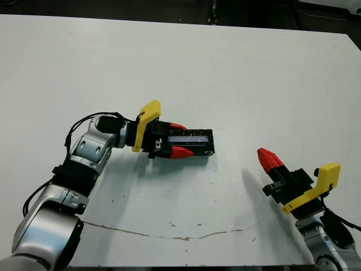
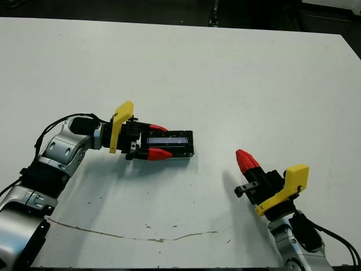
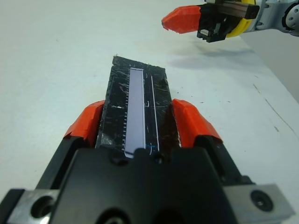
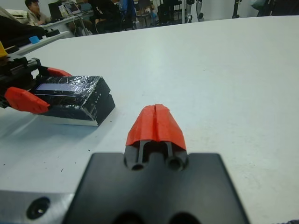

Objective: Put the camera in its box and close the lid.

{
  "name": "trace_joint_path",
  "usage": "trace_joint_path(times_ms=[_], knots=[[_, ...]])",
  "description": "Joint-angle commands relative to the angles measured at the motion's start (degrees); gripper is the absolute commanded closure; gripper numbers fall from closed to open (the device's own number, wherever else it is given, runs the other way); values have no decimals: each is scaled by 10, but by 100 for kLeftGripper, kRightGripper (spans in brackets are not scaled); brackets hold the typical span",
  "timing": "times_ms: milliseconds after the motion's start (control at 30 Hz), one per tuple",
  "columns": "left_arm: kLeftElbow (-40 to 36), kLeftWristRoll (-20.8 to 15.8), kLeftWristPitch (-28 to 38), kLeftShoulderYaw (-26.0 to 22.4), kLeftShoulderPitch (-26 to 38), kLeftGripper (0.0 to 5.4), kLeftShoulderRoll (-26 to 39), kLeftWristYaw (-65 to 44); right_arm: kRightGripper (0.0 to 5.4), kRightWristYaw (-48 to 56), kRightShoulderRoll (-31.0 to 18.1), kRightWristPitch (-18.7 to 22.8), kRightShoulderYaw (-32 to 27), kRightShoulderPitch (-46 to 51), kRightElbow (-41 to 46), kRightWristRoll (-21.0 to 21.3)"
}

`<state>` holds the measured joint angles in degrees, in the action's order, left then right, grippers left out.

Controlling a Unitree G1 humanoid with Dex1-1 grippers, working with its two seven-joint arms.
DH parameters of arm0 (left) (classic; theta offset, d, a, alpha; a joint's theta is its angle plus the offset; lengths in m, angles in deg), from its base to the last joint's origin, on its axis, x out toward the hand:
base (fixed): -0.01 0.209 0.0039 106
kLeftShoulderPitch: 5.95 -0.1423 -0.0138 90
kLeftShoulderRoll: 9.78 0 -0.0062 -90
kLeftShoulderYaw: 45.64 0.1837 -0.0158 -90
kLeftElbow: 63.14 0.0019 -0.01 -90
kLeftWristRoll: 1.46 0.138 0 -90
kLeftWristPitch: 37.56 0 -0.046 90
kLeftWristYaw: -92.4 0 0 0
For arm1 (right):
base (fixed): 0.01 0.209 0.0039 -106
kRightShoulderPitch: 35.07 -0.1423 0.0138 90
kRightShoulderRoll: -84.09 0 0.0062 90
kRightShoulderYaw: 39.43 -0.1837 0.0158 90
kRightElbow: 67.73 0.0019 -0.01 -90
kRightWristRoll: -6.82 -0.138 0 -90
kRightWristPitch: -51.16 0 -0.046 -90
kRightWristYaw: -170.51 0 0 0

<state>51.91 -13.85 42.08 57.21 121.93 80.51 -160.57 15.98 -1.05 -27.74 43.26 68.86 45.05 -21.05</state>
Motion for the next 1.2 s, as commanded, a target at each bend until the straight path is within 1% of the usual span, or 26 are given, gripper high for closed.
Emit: trace_joint_path(times_ms=[33,233,333,433,600,733,867,967,1033,1100,1200], knots=[[10,-3,12,-39,-12,229,49,12,540,8,-9,-12,-2,3,-11,8],[25,-8,4,-44,-15,229,64,6,540,15,-8,-21,-1,2,-17,11],[29,-11,5,-45,-20,229,69,4,540,11,-8,-15,-1,3,-13,9],[30,-16,6,-46,-27,229,69,3,540,16,-9,-20,-1,3,-17,9],[28,-21,17,-48,-45,229,68,7,540,15,-9,-11,-1,3,-13,2],[31,-30,14,-49,-55,229,64,6,540,18,-8,-18,-1,3,-16,4],[33,-34,40,-51,-69,229,56,10,540,17,-7,-11,-2,4,-15,-1],[27,-33,33,-48,-74,229,52,25,540,17,-7,-11,-1,5,-15,-2],[22,-24,43,-38,-71,192,56,21,540,17,-9,-15,0,4,-16,1],[13,-13,55,-33,-73,166,59,26,540,19,-10,-20,1,4,-17,3],[8,-12,59,-31,-75,117,57,27,540,11,-10,-16,1,6,-11,11]])
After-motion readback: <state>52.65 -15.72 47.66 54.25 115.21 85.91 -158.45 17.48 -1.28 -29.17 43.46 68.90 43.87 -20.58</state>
